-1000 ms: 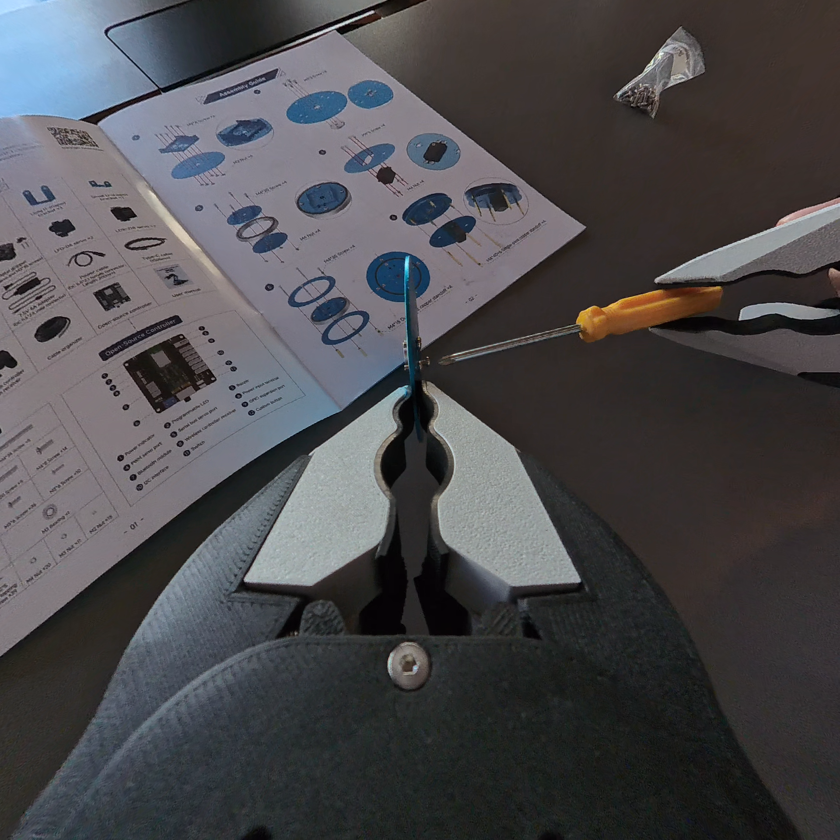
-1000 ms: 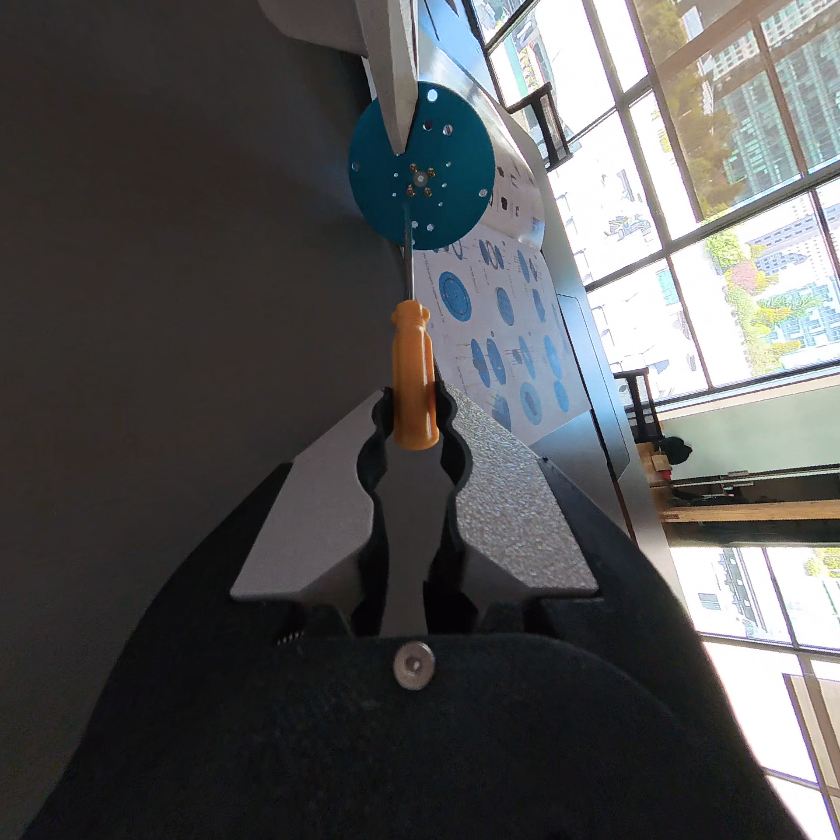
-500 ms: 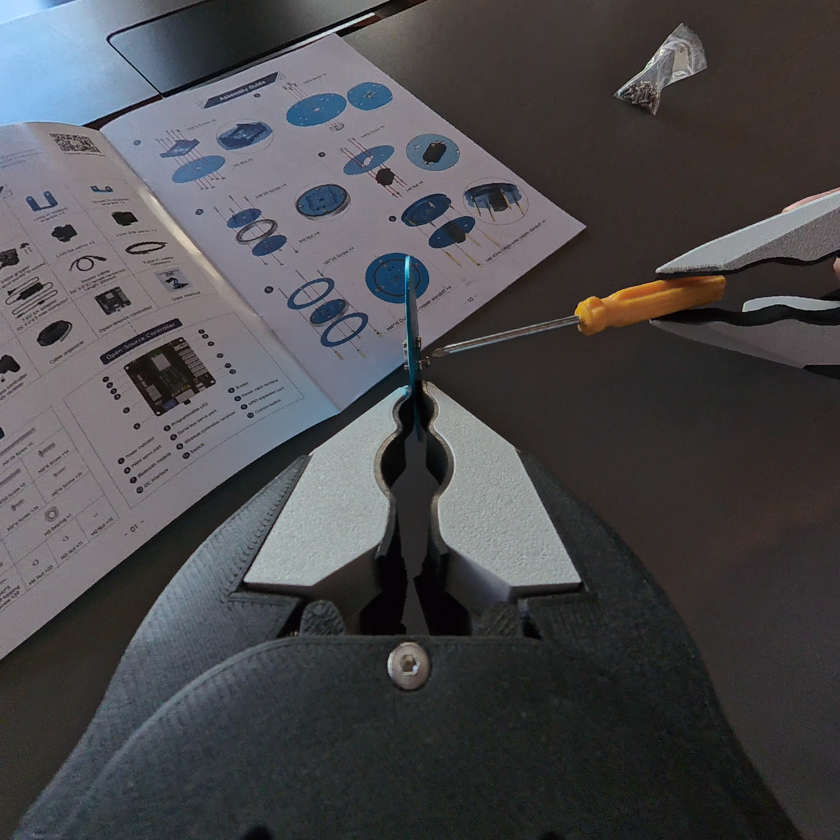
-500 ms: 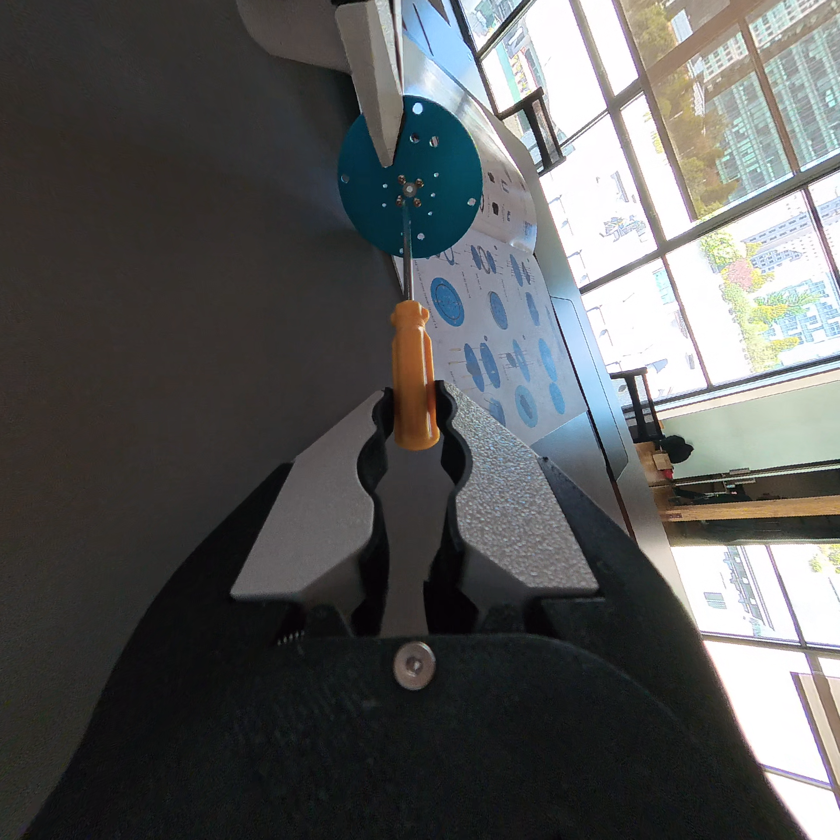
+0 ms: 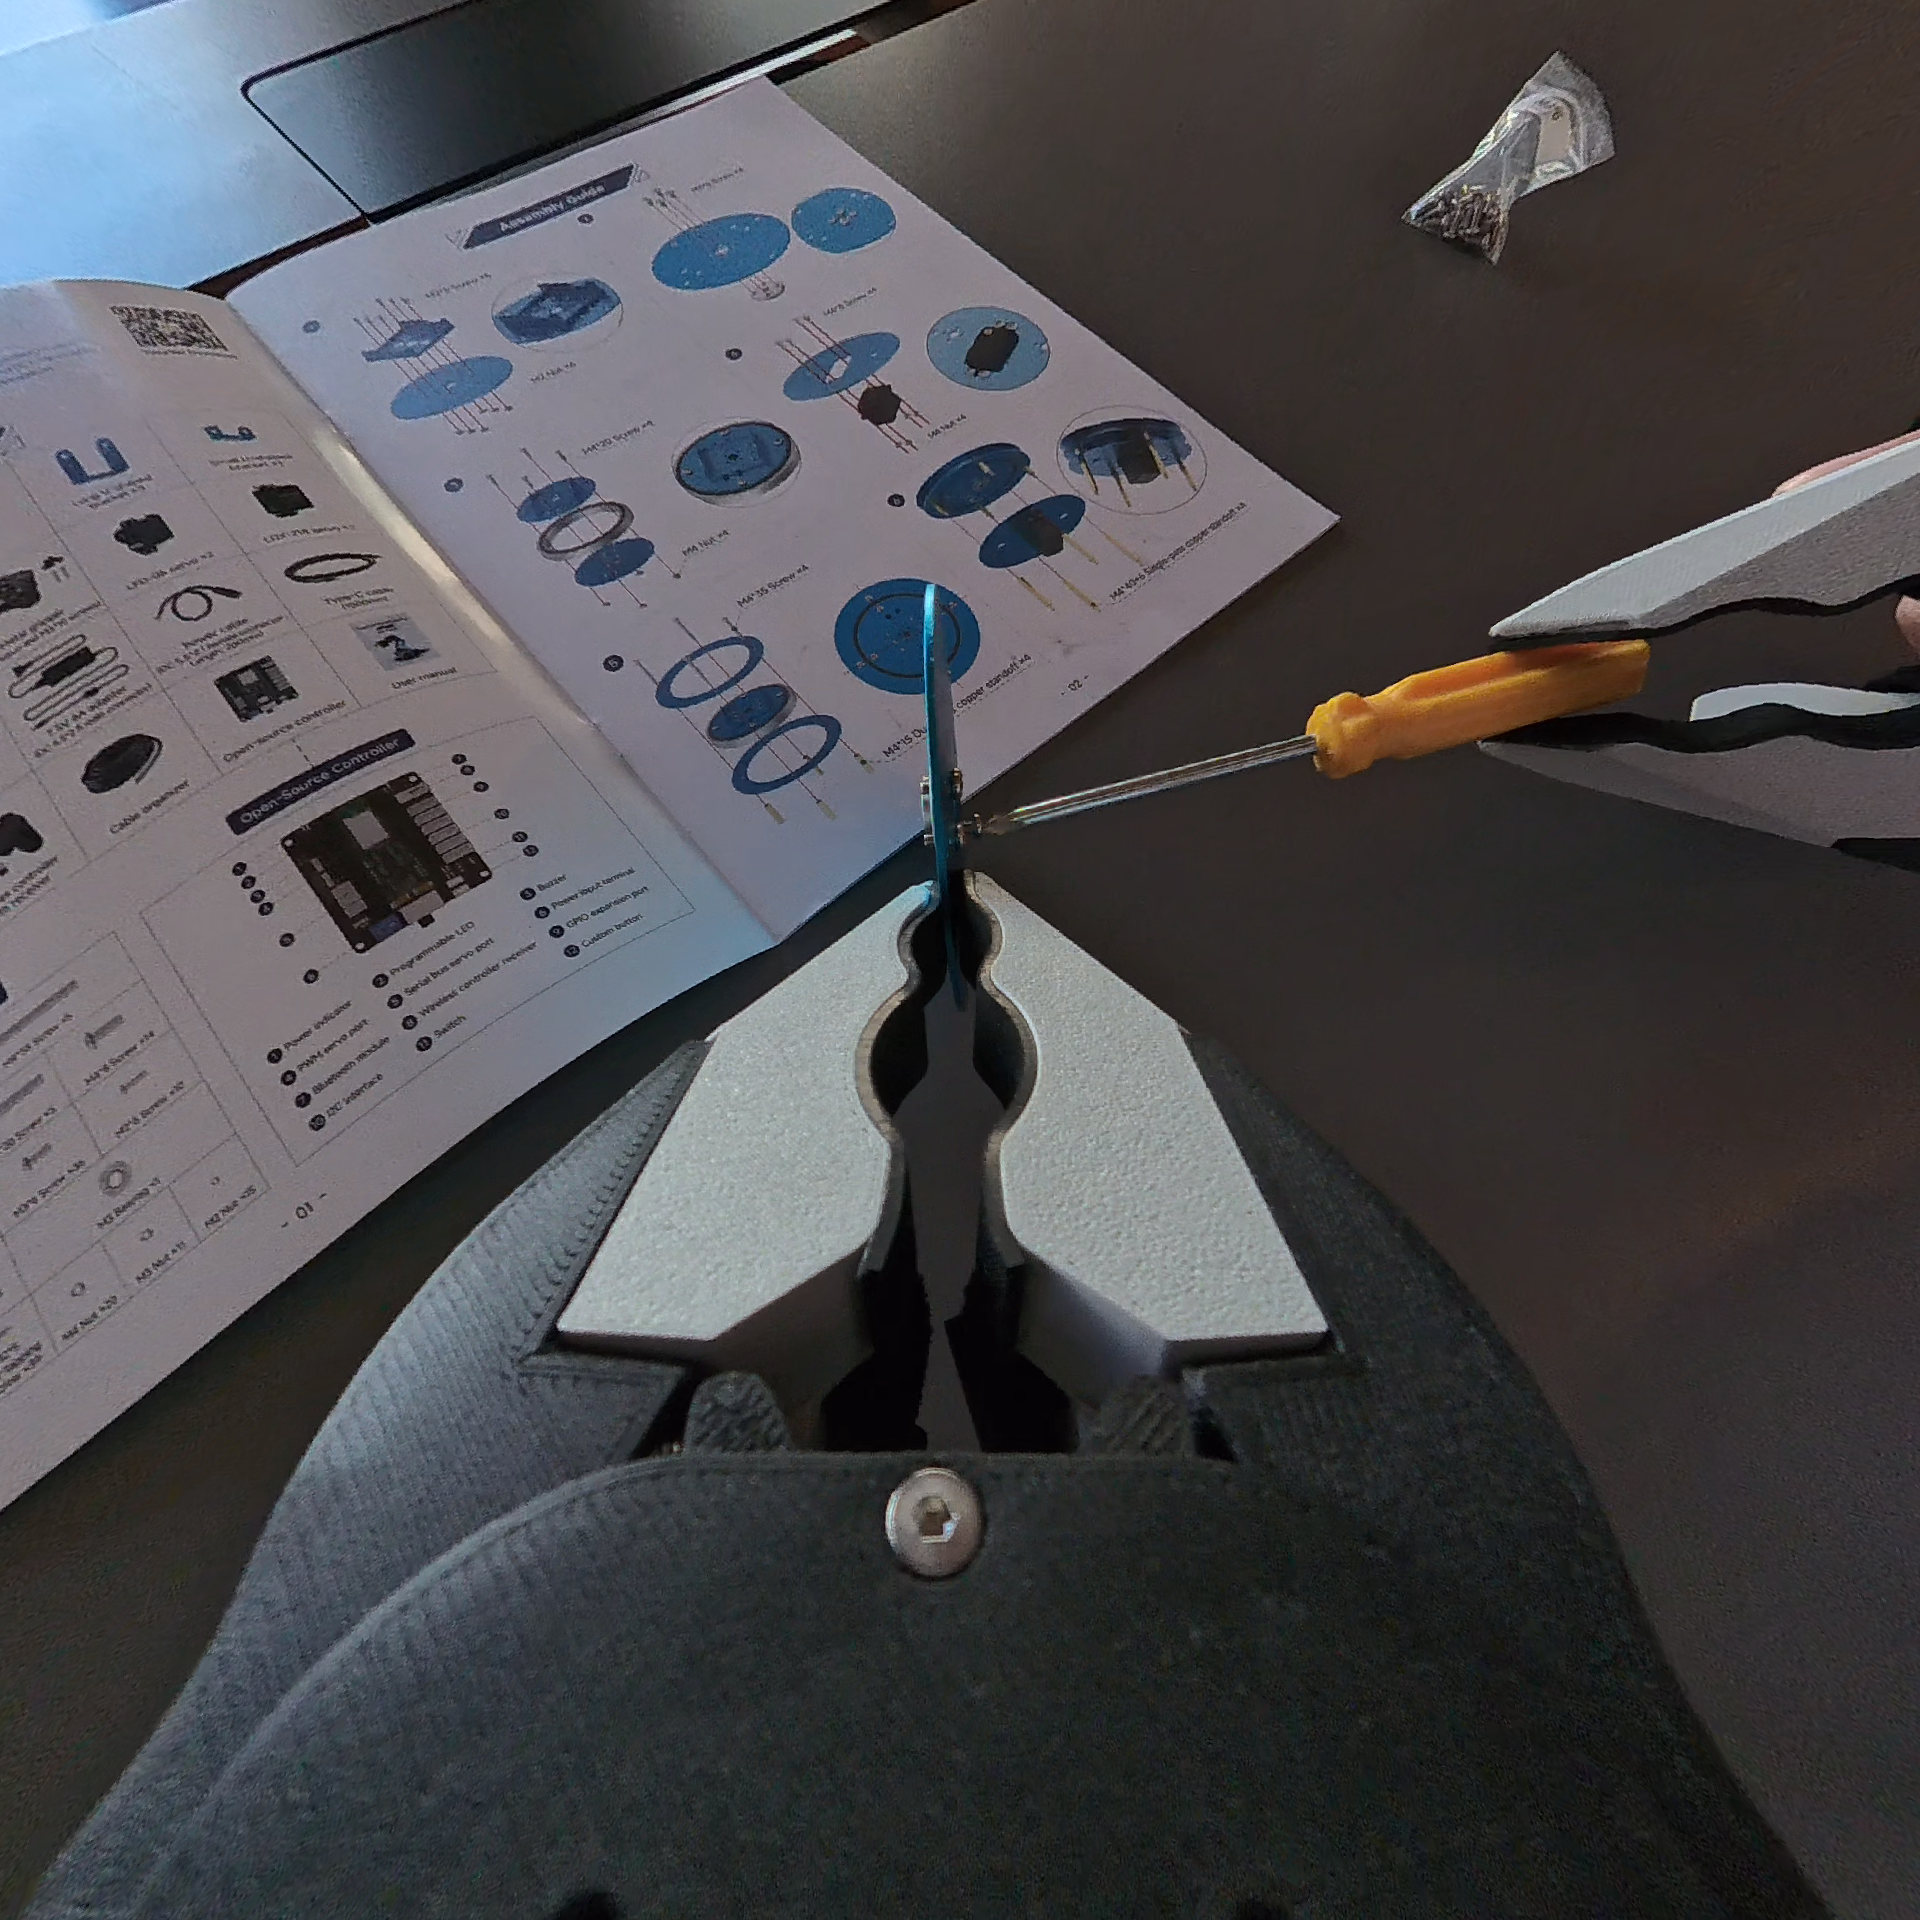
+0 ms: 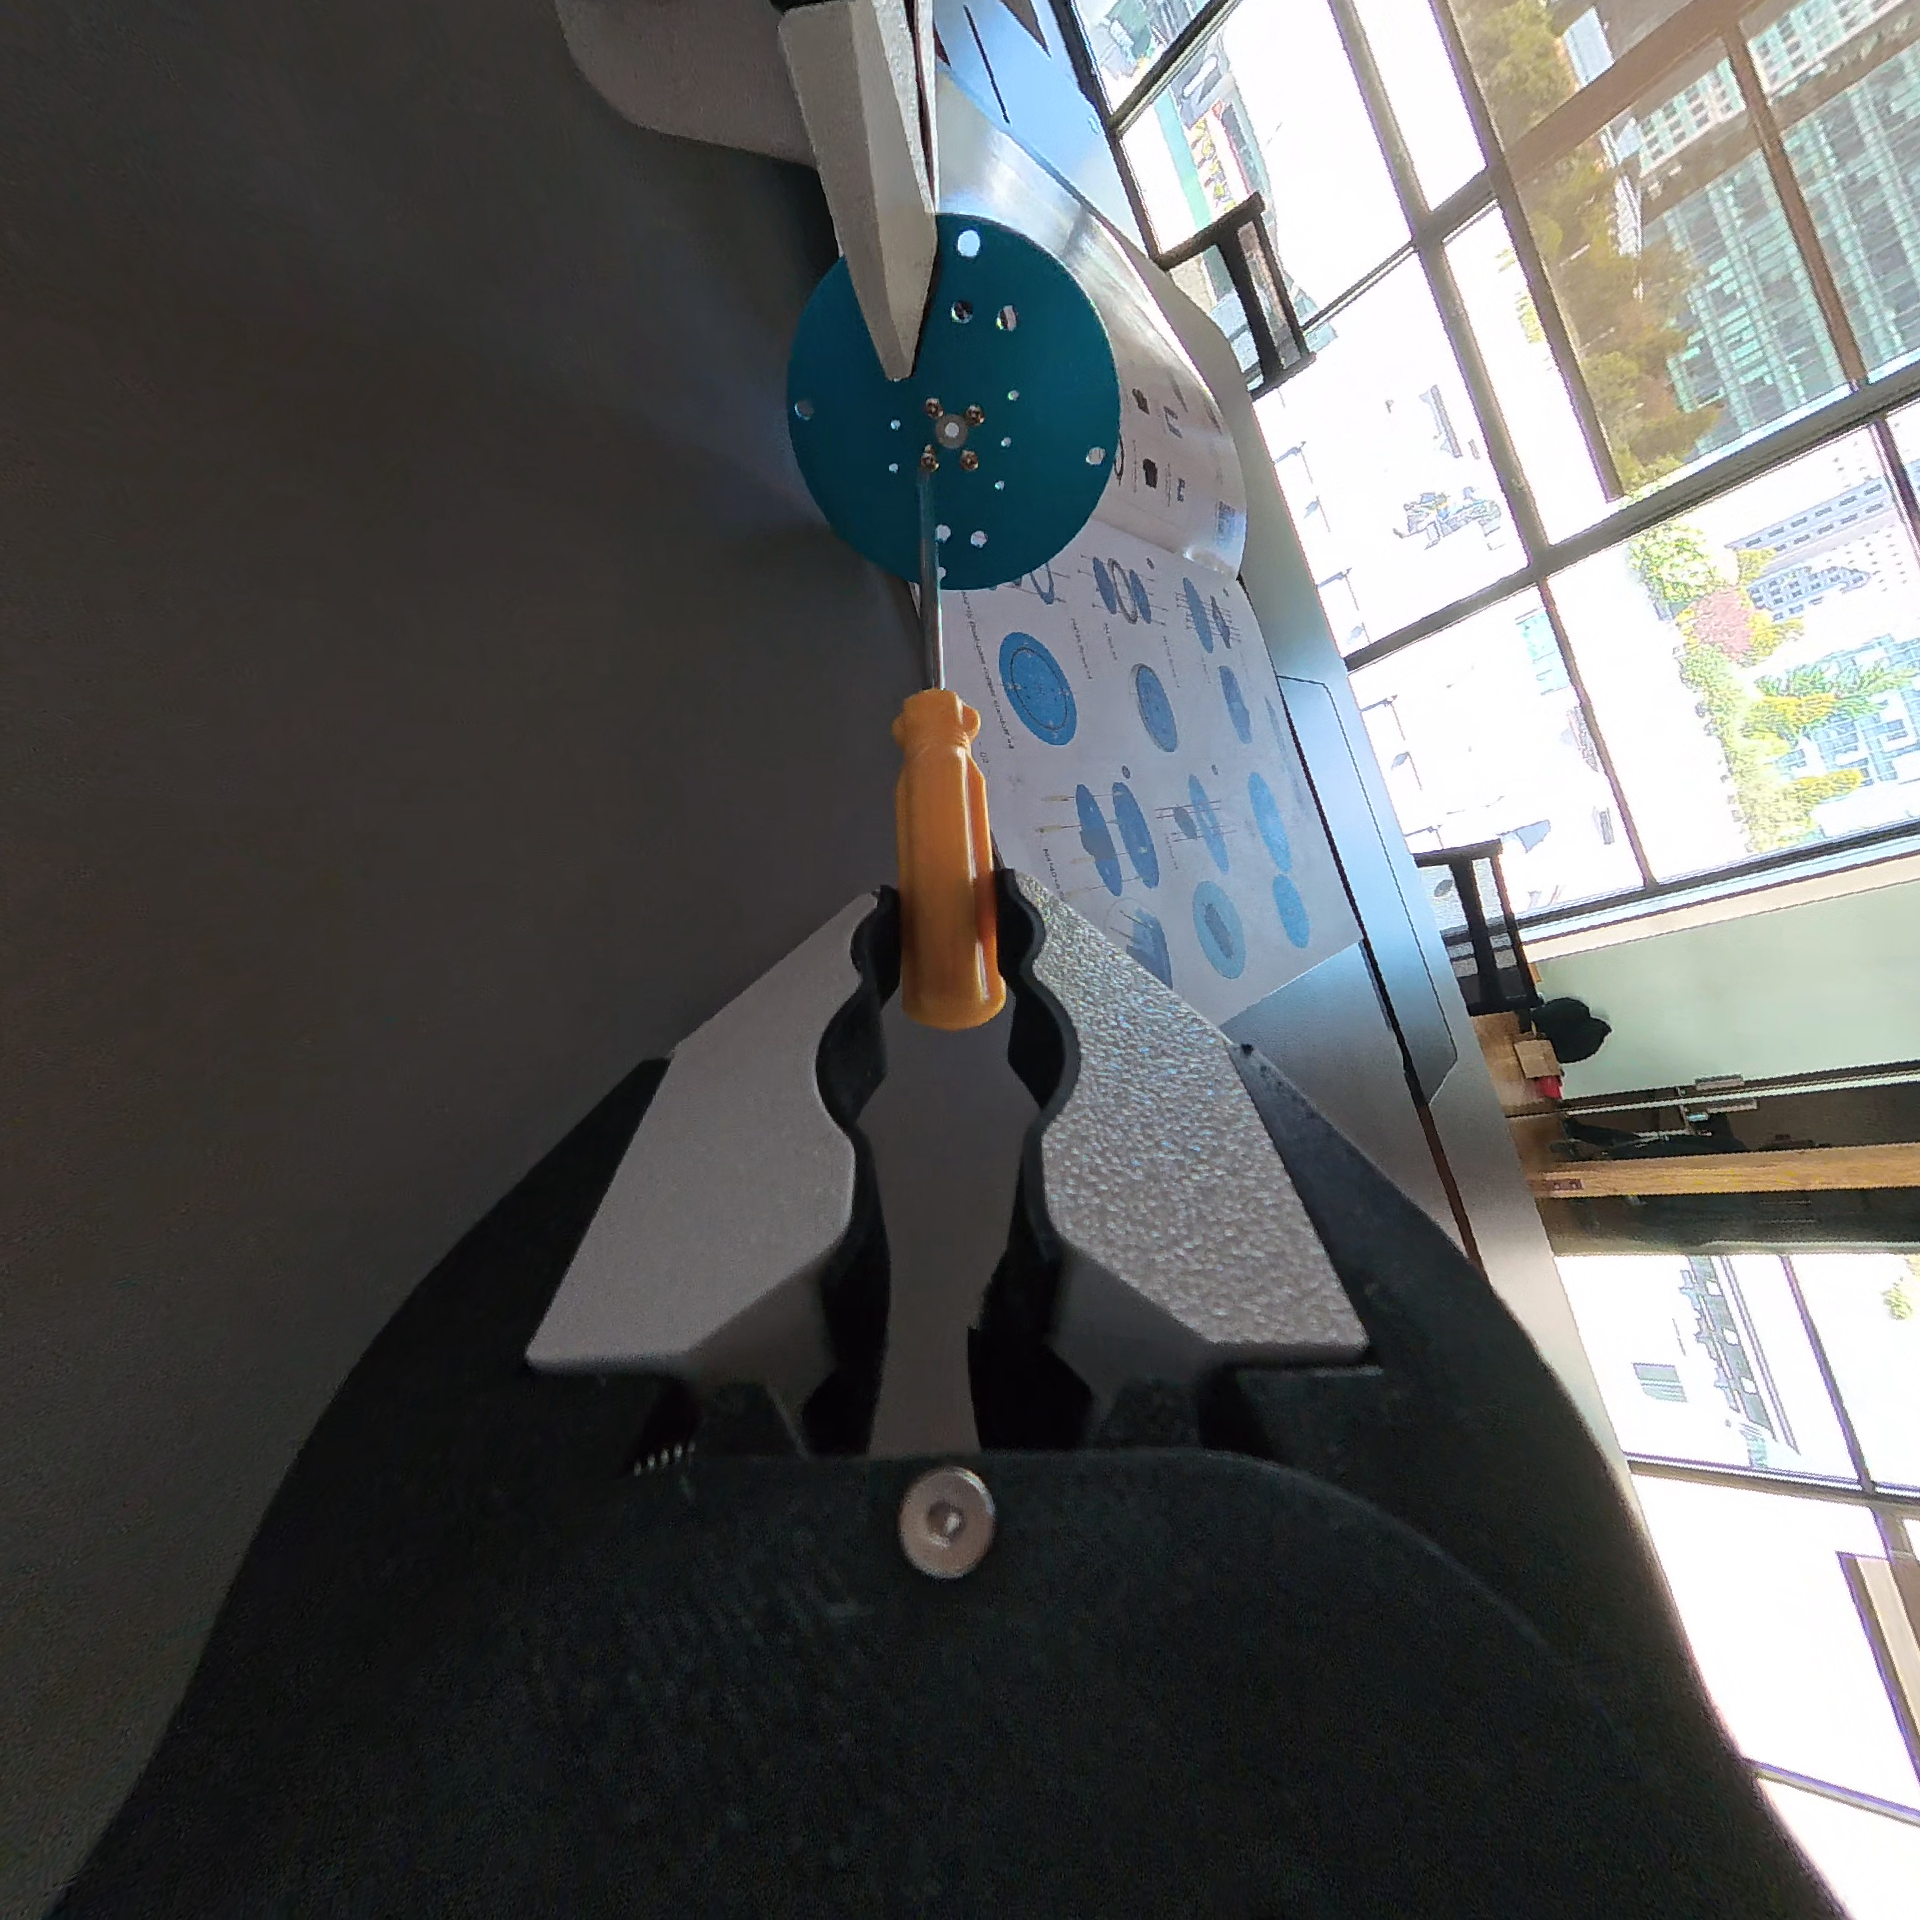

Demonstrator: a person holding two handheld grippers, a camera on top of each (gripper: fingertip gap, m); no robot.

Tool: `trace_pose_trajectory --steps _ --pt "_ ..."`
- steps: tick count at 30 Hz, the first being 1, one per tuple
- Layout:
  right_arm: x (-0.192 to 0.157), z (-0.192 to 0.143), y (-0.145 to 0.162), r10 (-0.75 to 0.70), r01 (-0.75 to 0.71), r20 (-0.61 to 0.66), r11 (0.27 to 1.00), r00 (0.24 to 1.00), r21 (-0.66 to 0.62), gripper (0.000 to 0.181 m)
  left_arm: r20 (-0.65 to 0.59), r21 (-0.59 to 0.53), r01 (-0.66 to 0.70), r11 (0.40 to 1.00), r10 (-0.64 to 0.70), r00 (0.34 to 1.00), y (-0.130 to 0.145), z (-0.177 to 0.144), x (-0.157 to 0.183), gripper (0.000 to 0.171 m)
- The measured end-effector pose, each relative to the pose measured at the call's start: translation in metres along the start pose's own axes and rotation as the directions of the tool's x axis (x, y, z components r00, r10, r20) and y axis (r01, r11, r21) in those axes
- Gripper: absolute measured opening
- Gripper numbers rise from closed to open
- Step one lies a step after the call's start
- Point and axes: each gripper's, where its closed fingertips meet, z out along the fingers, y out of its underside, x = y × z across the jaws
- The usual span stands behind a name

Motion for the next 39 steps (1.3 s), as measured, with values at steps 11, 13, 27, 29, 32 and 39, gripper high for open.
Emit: trace_pose_trajectory --steps 11,13,27,29,32,39 --pt "0.001 0.001 0.001 0.046 -0.046 0.020 0.999 0.999 -0.001 0.017 0.003 0.000 -0.011 1.000 0.011 1.000 -0.001 0.001 0.001 0.000" --pt "0.001 0.002 0.001 0.057 -0.057 0.027 0.998 0.998 0.000 0.017 0.004 0.001 -0.015 1.000 0.015 1.000 -0.001 0.001 0.001 0.000" --pt "0.002 0.001 -0.005 -0.040 0.039 -0.038 0.999 0.998 -0.004 0.017 0.049 -0.011 -0.049 0.999 0.049 0.998 -0.001 0.003 0.001 0.000" --pt "0.005 0.002 -0.005 0.182 -0.183 0.052 0.983 0.982 0.015 0.017 0.052 -0.005 -0.044 0.999 0.044 0.998 -0.002 0.003 0.001 0.000" --pt "0.004 0.002 -0.008 0.491 -0.505 0.220 0.863 0.843 0.009 0.017 0.065 0.024 -0.050 0.998 0.048 0.997 -0.005 0.004 0.000 0.000" --pt "0.020 -0.007 -0.019 0.828 -0.950 0.520 0.300 0.212 -0.091 0.017 0.148 0.187 -0.141 0.972 0.114 0.982 -0.038 -0.013 0.001 0.000"
